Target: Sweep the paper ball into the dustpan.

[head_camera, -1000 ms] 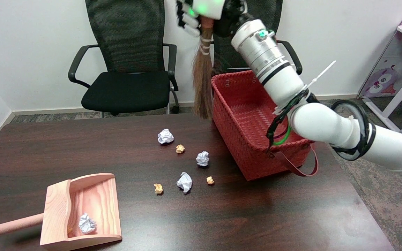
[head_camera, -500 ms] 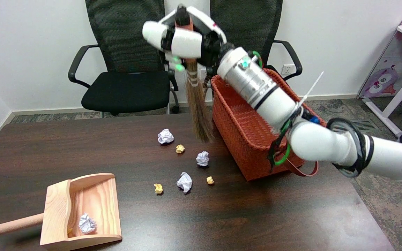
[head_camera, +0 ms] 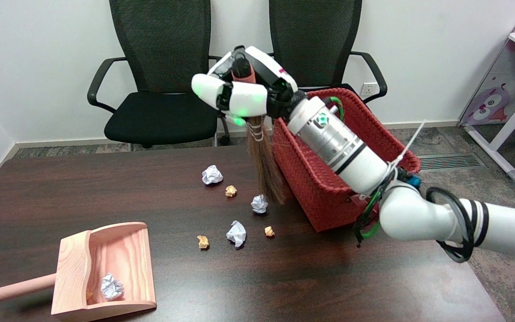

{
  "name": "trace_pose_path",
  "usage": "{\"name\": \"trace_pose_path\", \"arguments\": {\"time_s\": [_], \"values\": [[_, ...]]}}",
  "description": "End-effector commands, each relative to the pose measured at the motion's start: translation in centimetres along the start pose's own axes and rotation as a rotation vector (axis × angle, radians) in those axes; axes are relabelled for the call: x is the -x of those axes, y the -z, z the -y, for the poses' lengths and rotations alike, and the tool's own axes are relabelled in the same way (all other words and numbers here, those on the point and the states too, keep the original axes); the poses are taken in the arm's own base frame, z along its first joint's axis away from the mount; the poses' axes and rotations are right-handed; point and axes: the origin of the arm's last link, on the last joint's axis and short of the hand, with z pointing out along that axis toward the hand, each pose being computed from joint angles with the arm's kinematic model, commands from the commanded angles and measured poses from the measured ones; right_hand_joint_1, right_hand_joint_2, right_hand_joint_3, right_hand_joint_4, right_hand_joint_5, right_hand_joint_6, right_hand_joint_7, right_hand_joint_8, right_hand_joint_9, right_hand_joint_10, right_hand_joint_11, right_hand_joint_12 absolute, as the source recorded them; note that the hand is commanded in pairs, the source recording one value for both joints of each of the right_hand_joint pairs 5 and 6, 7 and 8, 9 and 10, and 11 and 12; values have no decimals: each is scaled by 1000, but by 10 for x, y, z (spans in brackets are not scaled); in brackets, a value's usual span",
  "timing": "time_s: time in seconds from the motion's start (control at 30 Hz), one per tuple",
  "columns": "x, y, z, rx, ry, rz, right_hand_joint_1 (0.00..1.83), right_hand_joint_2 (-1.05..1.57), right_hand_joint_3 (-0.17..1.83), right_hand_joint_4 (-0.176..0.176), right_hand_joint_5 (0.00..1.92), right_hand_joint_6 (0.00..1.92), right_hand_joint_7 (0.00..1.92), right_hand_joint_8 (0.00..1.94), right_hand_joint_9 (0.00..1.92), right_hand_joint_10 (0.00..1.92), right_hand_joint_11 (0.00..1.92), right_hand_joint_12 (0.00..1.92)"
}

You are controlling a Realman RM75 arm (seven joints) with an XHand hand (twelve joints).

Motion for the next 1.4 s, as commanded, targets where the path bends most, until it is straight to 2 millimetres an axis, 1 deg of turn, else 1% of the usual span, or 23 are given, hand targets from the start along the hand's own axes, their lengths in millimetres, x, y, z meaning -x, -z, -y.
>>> {"name": "trace_pose_path", "arguments": {"time_s": [0.03,0.13,0.17,0.3,0.4,0.57,0.67,0.8,0.93,1.07,1.2,1.23,1.27,1.4], "values": [[14,46,-40,-75,-140,17,1001,1571,1347,52,1920,1920,1920,1920,1920,1920,1920,1920],[15,49,-51,-96,-147,28,1017,1571,1183,49,1920,1920,1920,1920,1920,1920,1920,1920],[18,49,-55,-97,-158,47,1018,1571,1166,48,1920,1920,1920,1920,1920,1920,1920,1920],[22,50,-74,-77,-152,110,1016,1571,1181,46,1920,1920,1920,1920,1920,1920,1920,1920],[25,50,-80,-76,-119,136,1013,1571,1227,49,1920,1920,1920,1920,1920,1920,1920,1920],[31,53,-94,-52,-57,176,1015,1571,1244,52,1920,1920,1920,1920,1920,1920,1920,1920],[33,56,-100,-44,-8,204,1019,1571,1225,53,1920,1920,1920,1920,1920,1920,1920,1920],[30,58,-101,-38,53,220,1024,1571,1187,52,1920,1920,1920,1920,1920,1920,1920,1920],[32,59,-105,-17,73,237,1029,1571,1131,51,1920,1920,1920,1920,1920,1920,1920,1920],[36,60,-109,13,98,265,1032,1571,1046,48,1920,1920,1920,1920,1920,1920,1920,1920],[34,58,-114,68,110,265,1034,1571,962,46,1920,1920,1920,1920,1920,1920,1920,1920],[33,57,-116,89,117,267,1038,1571,822,42,1920,1920,1920,1920,1920,1920,1920,1920],[33,56,-118,104,126,269,1039,1571,751,40,1920,1920,1920,1920,1920,1920,1920,1920],[29,52,-122,149,194,269,1041,1571,629,37,1920,1920,1920,1920,1920,1920,1920,1920]]}}
